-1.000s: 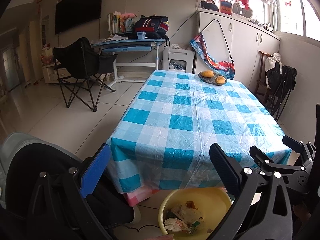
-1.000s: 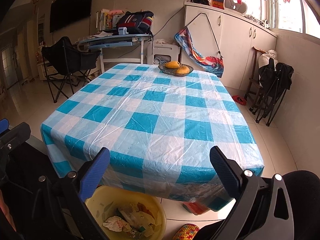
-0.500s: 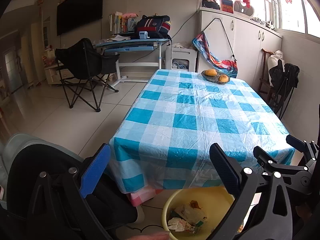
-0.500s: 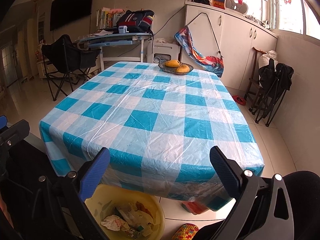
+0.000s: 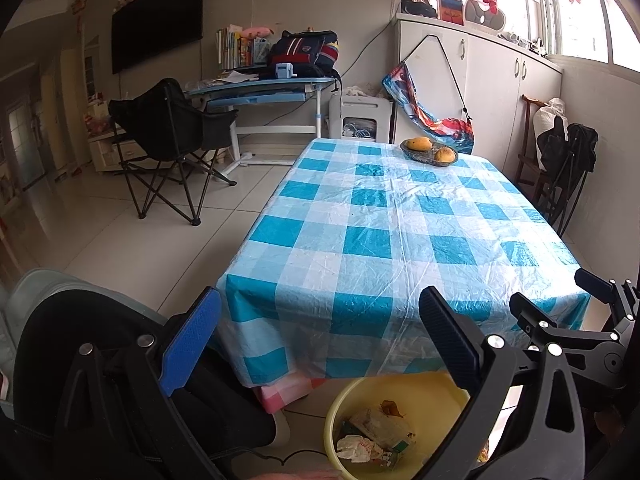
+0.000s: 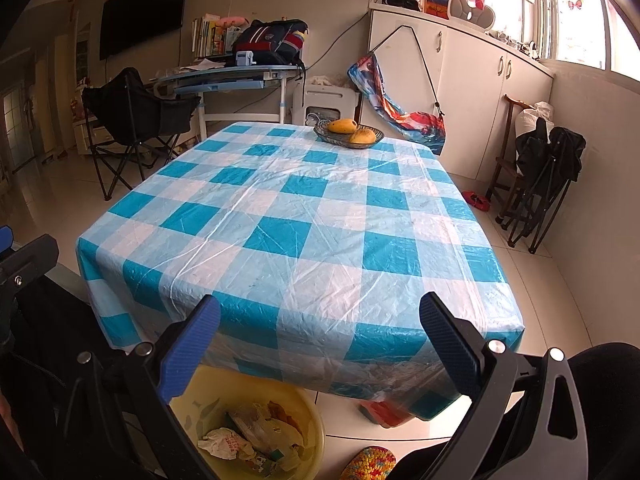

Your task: Collect trash

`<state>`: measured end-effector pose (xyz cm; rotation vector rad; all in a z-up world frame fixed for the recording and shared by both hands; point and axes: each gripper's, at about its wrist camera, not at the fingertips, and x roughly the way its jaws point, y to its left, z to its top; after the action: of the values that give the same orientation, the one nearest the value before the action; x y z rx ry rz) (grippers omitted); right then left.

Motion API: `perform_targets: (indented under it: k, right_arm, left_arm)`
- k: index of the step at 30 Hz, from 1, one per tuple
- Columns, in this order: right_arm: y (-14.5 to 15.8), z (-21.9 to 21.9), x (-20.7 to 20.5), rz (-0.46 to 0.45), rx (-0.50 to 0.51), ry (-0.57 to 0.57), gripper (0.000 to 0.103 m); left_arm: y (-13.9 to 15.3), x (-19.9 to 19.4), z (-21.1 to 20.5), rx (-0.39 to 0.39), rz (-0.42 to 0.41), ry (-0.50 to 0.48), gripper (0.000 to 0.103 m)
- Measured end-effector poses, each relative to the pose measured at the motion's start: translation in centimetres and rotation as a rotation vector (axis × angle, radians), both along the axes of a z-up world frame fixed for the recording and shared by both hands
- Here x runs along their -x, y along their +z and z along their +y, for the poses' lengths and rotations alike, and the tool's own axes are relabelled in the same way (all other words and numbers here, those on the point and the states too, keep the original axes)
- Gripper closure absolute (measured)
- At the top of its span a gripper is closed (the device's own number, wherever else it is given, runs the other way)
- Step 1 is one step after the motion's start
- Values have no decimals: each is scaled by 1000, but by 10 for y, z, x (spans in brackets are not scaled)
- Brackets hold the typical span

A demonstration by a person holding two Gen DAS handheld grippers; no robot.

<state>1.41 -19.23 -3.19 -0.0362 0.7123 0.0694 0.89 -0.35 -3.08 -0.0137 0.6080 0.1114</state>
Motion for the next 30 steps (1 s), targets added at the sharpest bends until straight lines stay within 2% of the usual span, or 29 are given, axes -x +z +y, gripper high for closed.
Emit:
perform_targets:
  k: [30]
  right_arm:
    - [-2,1,0,7,4,7,8]
  left_arm:
    - [-2,1,-4,-9,13,-13,7]
